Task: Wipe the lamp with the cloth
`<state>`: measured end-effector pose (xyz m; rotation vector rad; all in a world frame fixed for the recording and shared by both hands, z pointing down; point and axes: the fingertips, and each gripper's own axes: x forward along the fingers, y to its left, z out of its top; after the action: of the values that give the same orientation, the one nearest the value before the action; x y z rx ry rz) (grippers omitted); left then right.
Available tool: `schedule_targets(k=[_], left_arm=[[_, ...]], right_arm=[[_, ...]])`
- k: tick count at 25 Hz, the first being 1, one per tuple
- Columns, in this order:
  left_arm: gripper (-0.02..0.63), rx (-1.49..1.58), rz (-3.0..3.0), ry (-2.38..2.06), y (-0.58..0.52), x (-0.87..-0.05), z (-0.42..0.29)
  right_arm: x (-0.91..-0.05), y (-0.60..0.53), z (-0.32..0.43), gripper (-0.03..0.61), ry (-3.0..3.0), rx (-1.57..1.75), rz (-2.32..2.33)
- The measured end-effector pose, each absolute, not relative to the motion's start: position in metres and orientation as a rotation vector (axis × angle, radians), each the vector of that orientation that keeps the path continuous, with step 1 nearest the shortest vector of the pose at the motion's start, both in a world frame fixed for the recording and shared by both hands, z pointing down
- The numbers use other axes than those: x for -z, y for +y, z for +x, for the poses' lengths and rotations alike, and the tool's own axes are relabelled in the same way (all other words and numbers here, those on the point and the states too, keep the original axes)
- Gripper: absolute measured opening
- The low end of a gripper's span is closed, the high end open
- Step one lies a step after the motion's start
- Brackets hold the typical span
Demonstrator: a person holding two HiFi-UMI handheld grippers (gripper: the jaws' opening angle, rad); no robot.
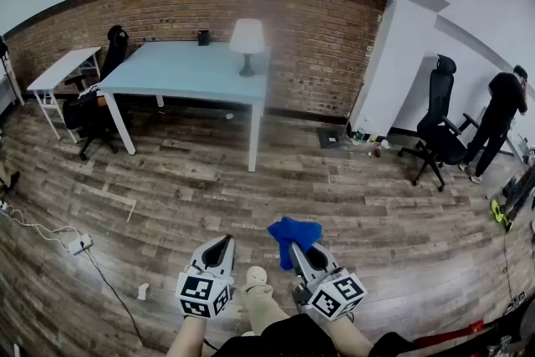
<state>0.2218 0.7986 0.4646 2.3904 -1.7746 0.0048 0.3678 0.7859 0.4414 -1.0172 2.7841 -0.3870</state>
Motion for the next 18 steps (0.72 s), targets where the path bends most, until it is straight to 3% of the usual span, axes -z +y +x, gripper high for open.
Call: schedule_targets(k=[8, 18], left_arm=[[0.009, -0.020, 2.397, -1.794, 0.715, -0.464, 0.192], [0.008, -0.196, 2.480, -1.861, 0.517, -0.445, 0.134]], right_arm=[[-0.444, 0.697, 0.346, 0.061, 2.765, 0.393, -1.014], [-0.428, 0.490, 0.278, 0.061, 2.753, 0.364, -0.982]])
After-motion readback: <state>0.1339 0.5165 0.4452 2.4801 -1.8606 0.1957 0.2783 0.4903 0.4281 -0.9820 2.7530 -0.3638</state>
